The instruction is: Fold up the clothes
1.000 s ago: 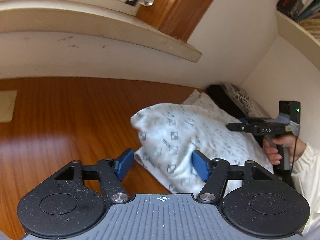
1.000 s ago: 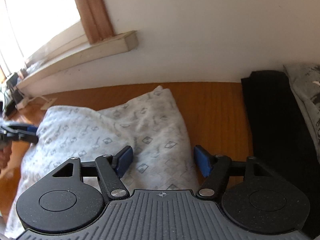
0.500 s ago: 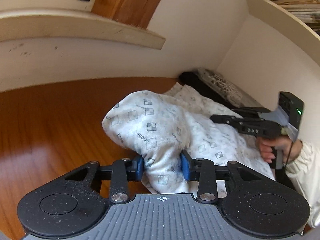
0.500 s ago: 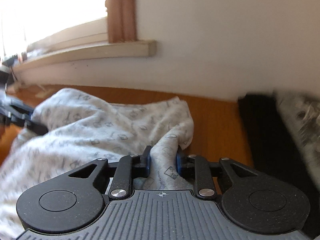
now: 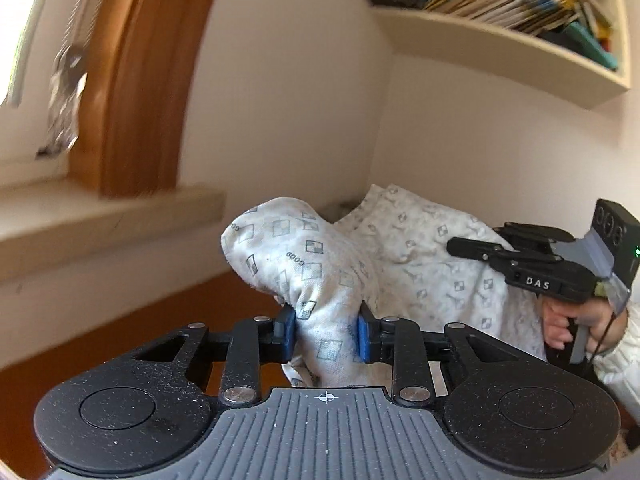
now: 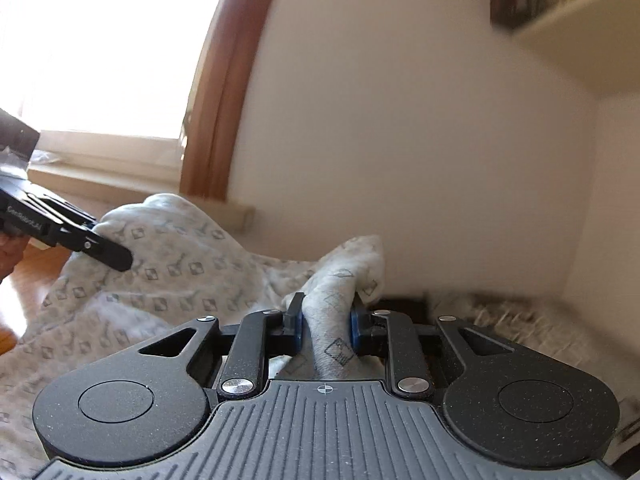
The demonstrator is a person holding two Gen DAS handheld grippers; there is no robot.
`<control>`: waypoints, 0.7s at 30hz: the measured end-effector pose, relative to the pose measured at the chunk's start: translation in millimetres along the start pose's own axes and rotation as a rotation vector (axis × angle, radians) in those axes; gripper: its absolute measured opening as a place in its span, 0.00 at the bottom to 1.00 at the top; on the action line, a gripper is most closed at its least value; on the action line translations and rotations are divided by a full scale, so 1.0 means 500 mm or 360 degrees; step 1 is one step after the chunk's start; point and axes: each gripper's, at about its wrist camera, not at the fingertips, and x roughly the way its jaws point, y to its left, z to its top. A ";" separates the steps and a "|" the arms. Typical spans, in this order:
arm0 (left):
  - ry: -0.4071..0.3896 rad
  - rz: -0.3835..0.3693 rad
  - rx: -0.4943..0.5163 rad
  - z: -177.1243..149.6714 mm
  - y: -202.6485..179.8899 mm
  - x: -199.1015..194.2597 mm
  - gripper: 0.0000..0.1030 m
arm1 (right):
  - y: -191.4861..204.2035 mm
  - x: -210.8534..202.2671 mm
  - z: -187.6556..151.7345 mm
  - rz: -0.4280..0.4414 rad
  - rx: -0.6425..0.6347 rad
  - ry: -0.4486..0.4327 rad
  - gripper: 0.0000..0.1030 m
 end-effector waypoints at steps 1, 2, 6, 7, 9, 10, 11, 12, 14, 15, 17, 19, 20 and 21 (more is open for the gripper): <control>-0.0019 -0.0008 0.0008 0.007 -0.005 0.004 0.29 | 0.000 -0.008 0.008 -0.0029 -0.0019 -0.0027 0.21; -0.0038 -0.0024 0.0021 0.018 -0.011 0.012 0.29 | -0.002 -0.015 0.016 -0.0053 -0.0027 -0.0052 0.21; -0.0123 -0.0096 0.0072 0.070 -0.035 0.044 0.28 | -0.034 -0.048 0.051 -0.0153 -0.0050 -0.0145 0.21; -0.0137 -0.0120 0.0081 0.087 -0.039 0.055 0.27 | -0.045 -0.056 0.062 -0.0186 -0.0065 -0.0156 0.20; -0.0193 -0.0166 0.0111 0.123 -0.061 0.077 0.27 | -0.073 -0.074 0.083 -0.0243 -0.0084 -0.0187 0.20; -0.0215 -0.0189 0.0119 0.139 -0.074 0.082 0.27 | -0.092 -0.086 0.094 -0.0269 -0.0094 -0.0213 0.20; -0.0236 -0.0213 0.0127 0.154 -0.088 0.088 0.27 | -0.110 -0.096 0.105 -0.0302 -0.0107 -0.0232 0.20; -0.0257 -0.0236 0.0135 0.170 -0.102 0.093 0.27 | -0.130 -0.107 0.116 -0.0337 -0.0115 -0.0251 0.20; -0.0298 -0.0286 0.0143 0.209 -0.136 0.119 0.27 | -0.171 -0.130 0.139 -0.0400 -0.0131 -0.0282 0.20; -0.0318 -0.0312 0.0149 0.227 -0.155 0.135 0.27 | -0.191 -0.141 0.150 -0.0441 -0.0158 -0.0292 0.20; -0.0357 -0.0364 0.0162 0.264 -0.193 0.167 0.27 | -0.238 -0.159 0.172 -0.0513 -0.0206 -0.0305 0.20; -0.0387 -0.0419 0.0148 0.299 -0.231 0.199 0.27 | -0.286 -0.175 0.193 -0.0583 -0.0257 -0.0309 0.20; -0.0398 -0.0436 0.0150 0.314 -0.250 0.217 0.27 | -0.312 -0.180 0.203 -0.0621 -0.0283 -0.0307 0.20; -0.0409 -0.0453 0.0152 0.329 -0.268 0.236 0.27 | -0.342 -0.179 0.214 -0.0657 -0.0306 -0.0294 0.20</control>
